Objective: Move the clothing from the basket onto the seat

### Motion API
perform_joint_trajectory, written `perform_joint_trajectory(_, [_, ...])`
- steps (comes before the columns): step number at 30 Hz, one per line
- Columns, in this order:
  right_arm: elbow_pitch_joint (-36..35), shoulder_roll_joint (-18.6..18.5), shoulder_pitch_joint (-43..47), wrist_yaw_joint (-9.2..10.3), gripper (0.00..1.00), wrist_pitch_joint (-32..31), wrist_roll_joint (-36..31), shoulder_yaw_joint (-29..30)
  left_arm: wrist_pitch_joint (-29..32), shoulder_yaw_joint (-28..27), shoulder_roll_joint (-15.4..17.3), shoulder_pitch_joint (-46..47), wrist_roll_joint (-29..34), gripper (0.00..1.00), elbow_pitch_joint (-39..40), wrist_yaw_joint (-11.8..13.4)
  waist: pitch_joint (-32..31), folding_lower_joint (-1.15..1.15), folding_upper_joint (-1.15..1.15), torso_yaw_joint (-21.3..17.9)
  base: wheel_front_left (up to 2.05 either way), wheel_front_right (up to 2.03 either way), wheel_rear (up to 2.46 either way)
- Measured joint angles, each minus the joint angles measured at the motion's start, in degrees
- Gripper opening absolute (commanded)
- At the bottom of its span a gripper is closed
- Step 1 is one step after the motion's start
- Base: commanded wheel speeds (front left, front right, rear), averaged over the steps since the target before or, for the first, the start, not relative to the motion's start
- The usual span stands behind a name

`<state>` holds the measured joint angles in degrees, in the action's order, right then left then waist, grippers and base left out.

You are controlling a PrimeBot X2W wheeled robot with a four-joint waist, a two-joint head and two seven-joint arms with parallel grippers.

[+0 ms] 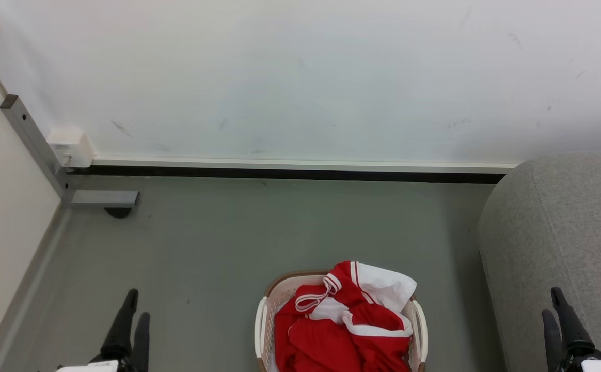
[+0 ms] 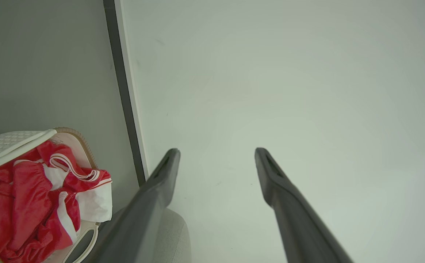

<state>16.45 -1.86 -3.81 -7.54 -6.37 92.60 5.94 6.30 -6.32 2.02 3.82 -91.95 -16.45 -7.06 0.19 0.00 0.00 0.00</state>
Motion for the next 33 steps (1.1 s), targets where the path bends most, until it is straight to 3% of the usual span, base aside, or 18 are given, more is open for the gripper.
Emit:
perform_joint_trajectory(15, [-3.3, 0.0, 0.1, 0.00, 1.00, 4.0, -4.0, -3.0, -4.0, 1.5, 0.0, 0.3, 3.1, 1.00, 2.3, 0.0, 0.2, 0.00, 0.00, -0.1, 0.00, 0.00, 0.00])
perform_joint_trajectory(33, [-6.3, -0.2, -0.3, 0.00, 1.00, 8.1, -20.5, -7.2, -8.1, 2.1, 0.0, 0.6, 22.5, 1.00, 5.5, 0.0, 0.5, 0.00, 0.00, -0.3, 0.00, 0.00, 0.00])
